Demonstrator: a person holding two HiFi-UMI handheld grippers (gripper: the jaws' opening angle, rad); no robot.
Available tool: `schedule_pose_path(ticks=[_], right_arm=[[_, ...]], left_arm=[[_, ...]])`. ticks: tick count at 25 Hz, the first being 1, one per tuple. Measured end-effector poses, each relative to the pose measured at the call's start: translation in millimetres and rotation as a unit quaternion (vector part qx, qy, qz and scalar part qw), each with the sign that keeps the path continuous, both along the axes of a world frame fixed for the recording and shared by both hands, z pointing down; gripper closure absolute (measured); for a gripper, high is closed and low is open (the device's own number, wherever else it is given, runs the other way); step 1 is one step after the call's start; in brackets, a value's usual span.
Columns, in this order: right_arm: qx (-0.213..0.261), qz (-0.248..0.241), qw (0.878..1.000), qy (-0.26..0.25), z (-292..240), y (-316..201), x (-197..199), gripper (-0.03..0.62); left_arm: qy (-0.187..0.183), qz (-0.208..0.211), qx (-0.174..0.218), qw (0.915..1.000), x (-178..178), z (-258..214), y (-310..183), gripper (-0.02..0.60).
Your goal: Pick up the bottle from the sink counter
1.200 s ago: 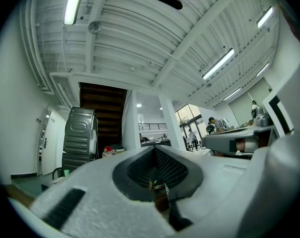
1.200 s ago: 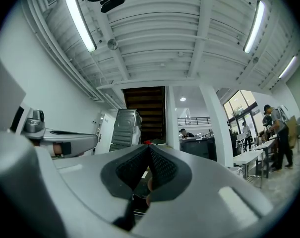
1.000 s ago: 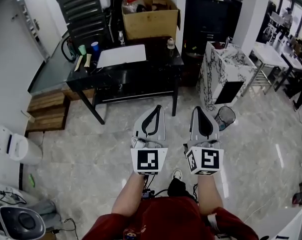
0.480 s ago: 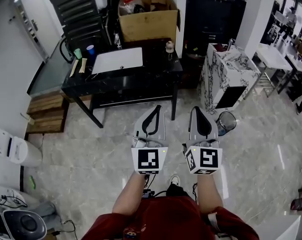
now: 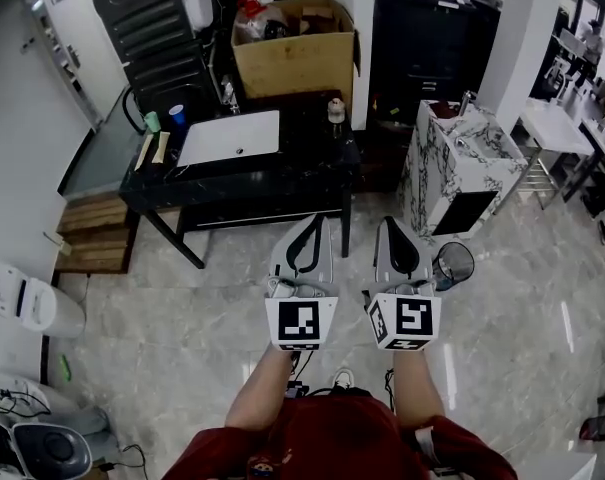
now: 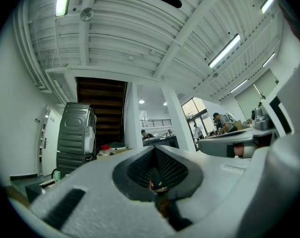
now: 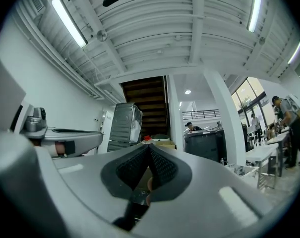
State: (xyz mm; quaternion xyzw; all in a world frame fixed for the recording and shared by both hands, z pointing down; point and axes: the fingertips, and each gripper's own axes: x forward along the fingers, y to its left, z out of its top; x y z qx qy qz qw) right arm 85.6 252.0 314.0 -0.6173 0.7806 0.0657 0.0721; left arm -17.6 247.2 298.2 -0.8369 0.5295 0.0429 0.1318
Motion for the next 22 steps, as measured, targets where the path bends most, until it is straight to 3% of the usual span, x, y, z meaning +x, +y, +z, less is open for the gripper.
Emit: schedule_pose_path(ticks=[11,22], right_arm=[[0.007,-0.008,1.000,-0.004,2.3,-50.9,51.4,0.594],[0.015,-0.023,1.000,-0.008,8.1,-68.0,68.5,0.594]], left_arm=[[-0.003,-0.016,0.002,0.9999,52.4,6.4,-50.3,0.578],[-0.020,-0.027,0.017,0.9993,76.8,6.8,-64.9,0.578]])
